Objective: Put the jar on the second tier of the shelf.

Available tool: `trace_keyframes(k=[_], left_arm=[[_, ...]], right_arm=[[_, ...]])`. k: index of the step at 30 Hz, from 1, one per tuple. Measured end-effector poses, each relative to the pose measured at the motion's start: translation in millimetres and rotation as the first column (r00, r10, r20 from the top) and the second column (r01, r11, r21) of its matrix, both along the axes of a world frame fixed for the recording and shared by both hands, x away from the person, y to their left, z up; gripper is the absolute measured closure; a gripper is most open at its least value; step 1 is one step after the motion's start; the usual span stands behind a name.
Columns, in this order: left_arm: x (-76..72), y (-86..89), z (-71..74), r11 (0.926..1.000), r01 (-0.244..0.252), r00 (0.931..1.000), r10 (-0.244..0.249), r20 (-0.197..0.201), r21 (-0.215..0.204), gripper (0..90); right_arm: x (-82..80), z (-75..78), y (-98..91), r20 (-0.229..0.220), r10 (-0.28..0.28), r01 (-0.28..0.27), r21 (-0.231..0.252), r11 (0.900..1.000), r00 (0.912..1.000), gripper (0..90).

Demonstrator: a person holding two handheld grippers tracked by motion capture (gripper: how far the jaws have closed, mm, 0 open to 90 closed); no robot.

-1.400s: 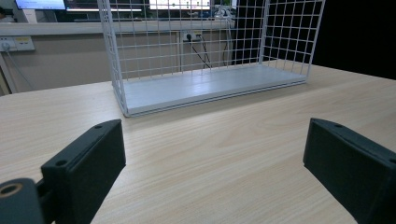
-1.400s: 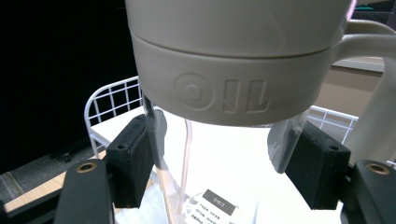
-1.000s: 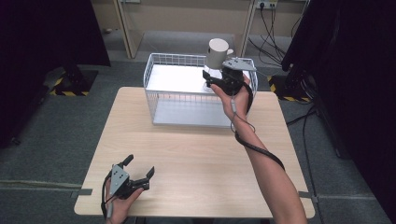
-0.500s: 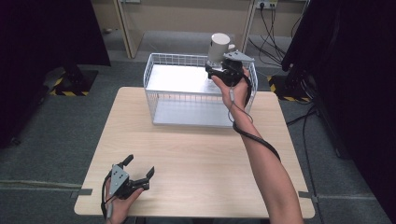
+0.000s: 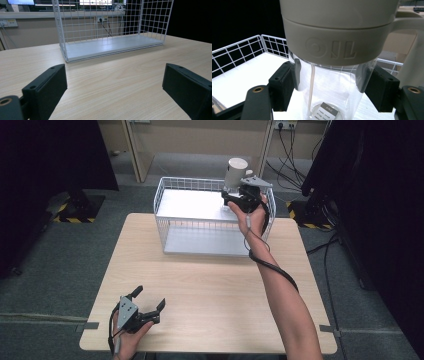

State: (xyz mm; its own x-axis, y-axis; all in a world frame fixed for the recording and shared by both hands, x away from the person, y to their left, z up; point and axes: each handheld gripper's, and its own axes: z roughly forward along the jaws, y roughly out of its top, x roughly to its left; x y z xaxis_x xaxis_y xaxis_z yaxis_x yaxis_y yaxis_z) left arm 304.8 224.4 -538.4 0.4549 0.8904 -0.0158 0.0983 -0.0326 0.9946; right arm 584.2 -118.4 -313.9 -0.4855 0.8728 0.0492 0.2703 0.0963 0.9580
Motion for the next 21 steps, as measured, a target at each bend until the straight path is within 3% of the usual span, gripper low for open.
trace_keyframes(k=[17,21], left_arm=[[0.0,0.2,0.0,1.0000,0.004,1.0000,-0.004,0.000,-0.001,5.2],[-0.1,0.1,0.0,1.0000,0.004,1.0000,-0.004,0.001,0.000,5.2]], right_arm=[[3.5,-7.3,4.7,0.005,0.004,-0.004,0.041,0.9991,1.0000,28.4],[3.7,-7.4,3.6,-0.002,-0.006,0.006,0.049,0.9988,1.0000,20.6]])
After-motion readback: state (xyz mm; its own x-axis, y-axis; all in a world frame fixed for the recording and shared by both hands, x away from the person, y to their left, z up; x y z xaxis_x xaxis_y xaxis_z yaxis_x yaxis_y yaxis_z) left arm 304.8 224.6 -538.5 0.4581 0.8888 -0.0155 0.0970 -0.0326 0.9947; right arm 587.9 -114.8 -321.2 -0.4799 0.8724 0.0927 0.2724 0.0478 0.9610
